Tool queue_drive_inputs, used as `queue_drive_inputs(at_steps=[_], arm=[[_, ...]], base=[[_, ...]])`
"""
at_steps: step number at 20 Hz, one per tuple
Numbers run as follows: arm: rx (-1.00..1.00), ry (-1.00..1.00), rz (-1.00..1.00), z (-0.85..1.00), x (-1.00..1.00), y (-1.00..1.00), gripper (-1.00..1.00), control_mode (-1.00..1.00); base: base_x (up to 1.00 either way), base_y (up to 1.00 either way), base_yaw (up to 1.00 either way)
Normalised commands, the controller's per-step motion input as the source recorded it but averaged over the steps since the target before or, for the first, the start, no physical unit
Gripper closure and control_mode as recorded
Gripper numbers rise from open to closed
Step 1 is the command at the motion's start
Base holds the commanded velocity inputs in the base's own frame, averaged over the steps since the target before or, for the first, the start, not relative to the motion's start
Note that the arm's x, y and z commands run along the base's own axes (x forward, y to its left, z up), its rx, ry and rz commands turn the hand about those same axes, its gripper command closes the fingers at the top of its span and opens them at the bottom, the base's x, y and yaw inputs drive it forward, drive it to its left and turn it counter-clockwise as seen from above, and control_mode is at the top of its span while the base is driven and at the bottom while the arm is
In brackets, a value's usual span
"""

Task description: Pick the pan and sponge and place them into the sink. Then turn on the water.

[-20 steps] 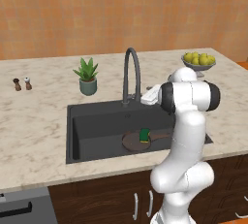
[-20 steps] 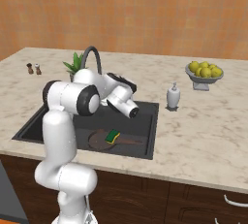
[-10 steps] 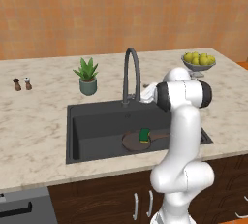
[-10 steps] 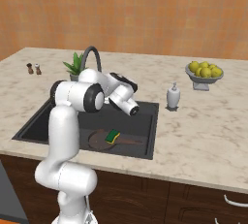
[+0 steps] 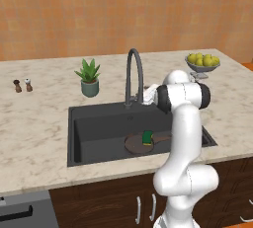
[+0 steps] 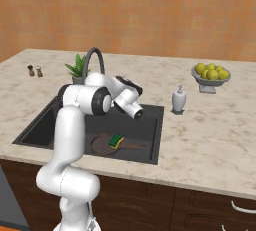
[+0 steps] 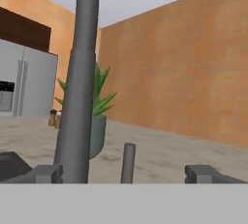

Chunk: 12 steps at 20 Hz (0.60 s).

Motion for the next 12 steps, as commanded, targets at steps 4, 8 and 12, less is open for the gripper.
queue_drive_inputs(at_steps=[4,8,12], arm=[[0.0,0.0,0.0,-0.22,0.27,0.12,-1.0,-1.0],[0.0,0.0,-0.02,-0.16,0.35,0.05,-1.0,-1.0],[0.0,0.0,-0.02,-0.1,0.44,0.0,-1.0,-1.0]], base=[[0.0,0.0,0.0],[0.0,0.0,0.0],[0.0,0.0,0.0]])
